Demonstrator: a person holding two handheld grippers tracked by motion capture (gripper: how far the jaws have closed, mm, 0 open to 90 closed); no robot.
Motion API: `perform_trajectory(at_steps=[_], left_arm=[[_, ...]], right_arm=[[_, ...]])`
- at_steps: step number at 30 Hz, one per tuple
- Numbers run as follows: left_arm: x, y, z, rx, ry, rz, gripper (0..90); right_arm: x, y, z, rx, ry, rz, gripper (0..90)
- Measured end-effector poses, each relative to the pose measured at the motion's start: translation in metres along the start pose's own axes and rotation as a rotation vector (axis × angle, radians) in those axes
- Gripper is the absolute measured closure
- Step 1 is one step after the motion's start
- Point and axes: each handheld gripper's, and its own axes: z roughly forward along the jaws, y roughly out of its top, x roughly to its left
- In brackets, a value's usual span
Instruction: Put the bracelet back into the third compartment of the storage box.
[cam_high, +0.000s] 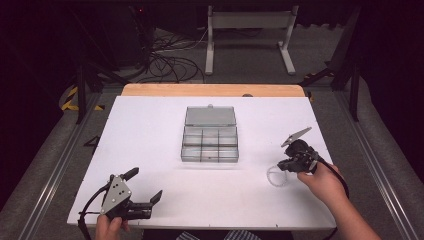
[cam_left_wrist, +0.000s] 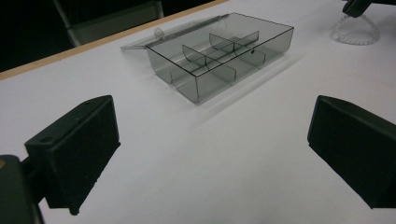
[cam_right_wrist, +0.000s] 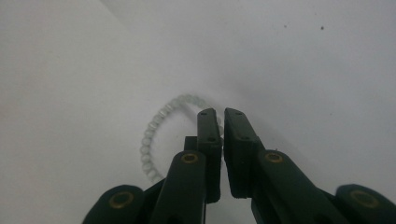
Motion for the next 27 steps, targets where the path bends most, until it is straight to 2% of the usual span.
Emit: perform_trajectory(at_steps=[4,5,10,27], left_arm=[[0.001,0.000,0.000,0.002,0.001,0.000,2.9],[0.000,0.000,0.000,0.004,-0.003,-0.011,2.9],[0.001,0.000,0.000,0.003,-0.001,-0.002,2.9],[0.000,0.000,0.001,0.004,-0.005,-0.011,2.9]], right_arm=[[0.002,0.004,-0.009,-0.036,0.025,0.003,86.3],[0.002,0.004,-0.009,-0.036,0.025,0.003,86.3],[0.005,0.009,-0.020,-0.069,0.039,-0.003,86.4],[0.008,0.018,-0.046,-0.180,0.017,-0.018,86.4]])
